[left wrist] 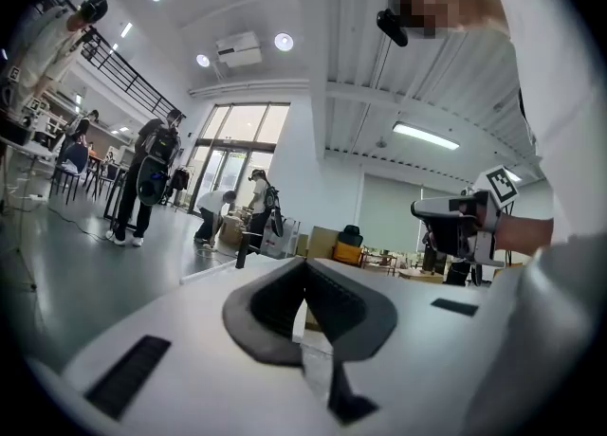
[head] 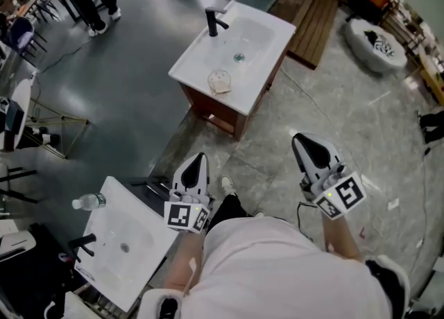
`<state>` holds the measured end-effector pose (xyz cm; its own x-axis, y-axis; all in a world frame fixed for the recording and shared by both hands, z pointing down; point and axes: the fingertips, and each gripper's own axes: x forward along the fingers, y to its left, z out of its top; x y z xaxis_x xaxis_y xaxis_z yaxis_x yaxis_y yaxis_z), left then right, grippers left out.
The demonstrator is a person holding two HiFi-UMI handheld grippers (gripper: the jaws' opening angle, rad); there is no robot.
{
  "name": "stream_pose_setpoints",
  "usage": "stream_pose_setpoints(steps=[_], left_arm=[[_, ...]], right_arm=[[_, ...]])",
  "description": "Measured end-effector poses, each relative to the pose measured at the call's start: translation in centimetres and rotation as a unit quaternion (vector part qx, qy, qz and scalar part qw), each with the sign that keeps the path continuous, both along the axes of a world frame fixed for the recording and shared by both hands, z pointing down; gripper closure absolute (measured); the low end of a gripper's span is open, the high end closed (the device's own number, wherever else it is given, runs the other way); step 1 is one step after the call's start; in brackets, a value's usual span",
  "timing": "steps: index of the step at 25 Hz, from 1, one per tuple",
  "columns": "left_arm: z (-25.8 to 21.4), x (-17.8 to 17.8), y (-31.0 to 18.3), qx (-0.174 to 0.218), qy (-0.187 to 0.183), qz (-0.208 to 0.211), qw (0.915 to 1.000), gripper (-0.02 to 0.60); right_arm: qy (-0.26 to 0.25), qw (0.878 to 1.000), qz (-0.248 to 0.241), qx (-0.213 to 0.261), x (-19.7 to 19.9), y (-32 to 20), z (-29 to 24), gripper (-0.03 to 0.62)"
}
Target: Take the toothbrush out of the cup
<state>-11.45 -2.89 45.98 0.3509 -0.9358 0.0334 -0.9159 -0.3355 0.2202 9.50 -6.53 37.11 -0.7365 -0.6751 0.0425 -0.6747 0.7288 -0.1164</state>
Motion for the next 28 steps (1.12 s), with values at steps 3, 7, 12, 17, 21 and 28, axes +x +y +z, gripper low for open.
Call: stream_pose_setpoints(steps=[3, 7, 12, 17, 21, 28], left_arm=[[0.1, -1.7, -2.2, -0.001, 0.003, -0.001, 1.0000, 0.578], [0.6, -3.7, -4.6, -0.006, 0.009, 0.005, 0.9999, 0.578], [1.4, -4.6, -7.4, -0.011, 0.021, 0.025, 0.9994, 0.578], [1.4, -4.9, -9.6, -0.010, 0.029, 0.047, 0.9984, 0.578], [1.5, -4.6, -10.8, -0.011, 0.031, 0.057, 0.9978, 0.578], [1.4, -3.5, -11.9, -0.006, 0.021, 0.064, 0.9977, 0.578]], right_arm=[[0.003, 1.000, -0.003, 0.003, -1.9, -2.2, -0.4, 0.551], [0.011, 1.000, -0.001, 0.002, -4.0, -4.2, -0.6, 0.551], [0.020, 1.000, 0.015, 0.002, -5.2, -6.3, -0.6, 0.551], [0.027, 0.999, 0.033, 0.004, -5.9, -7.2, -1.1, 0.551], [0.029, 0.999, 0.046, 0.004, -5.4, -7.9, -1.3, 0.551], [0.025, 0.999, 0.040, -0.008, -5.1, -9.3, -0.6, 0.551]])
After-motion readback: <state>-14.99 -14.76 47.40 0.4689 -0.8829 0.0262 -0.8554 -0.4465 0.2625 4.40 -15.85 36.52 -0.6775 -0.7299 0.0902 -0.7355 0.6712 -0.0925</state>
